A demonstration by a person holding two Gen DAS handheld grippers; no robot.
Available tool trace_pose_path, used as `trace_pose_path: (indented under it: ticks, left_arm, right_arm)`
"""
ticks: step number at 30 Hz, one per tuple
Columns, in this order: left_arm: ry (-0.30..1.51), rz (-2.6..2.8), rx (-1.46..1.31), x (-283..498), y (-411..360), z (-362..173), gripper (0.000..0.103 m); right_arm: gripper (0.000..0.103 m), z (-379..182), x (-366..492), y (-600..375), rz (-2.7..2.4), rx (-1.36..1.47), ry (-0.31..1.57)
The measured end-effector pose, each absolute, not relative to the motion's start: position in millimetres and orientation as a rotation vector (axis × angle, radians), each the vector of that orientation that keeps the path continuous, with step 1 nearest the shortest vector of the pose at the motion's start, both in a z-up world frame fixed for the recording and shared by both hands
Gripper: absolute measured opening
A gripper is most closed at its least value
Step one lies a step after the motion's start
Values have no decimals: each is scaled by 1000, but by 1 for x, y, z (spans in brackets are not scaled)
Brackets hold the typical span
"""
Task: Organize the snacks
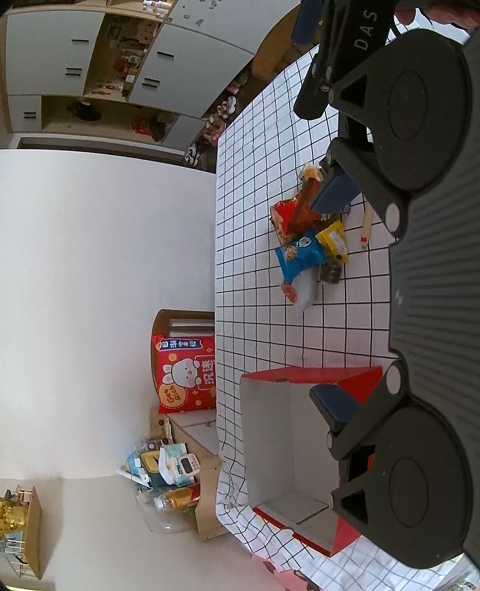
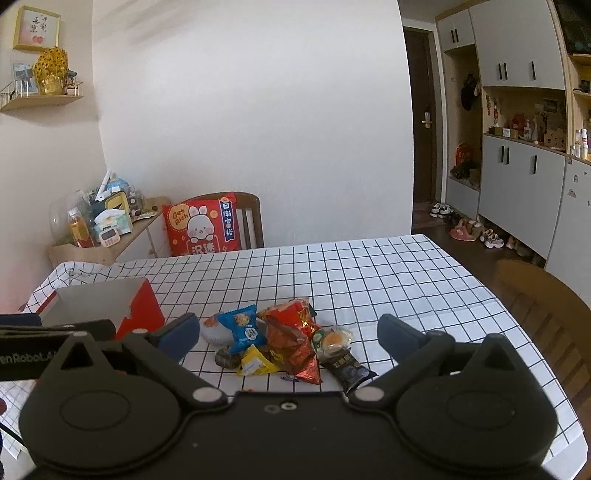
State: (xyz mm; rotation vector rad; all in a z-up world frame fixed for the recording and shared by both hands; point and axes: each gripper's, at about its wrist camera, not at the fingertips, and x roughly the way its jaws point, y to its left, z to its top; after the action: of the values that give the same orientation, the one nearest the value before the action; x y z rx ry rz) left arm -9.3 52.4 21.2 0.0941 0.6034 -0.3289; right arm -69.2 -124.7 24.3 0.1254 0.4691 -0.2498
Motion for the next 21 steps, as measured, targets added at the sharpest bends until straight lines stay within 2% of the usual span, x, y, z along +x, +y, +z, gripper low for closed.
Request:
trace_pose_path:
  ticks: [21]
  left_arm:
    - [615,-353,80,-9,60,21,99]
  right_arm:
    - [103,24,-74,-118,-271,124,468]
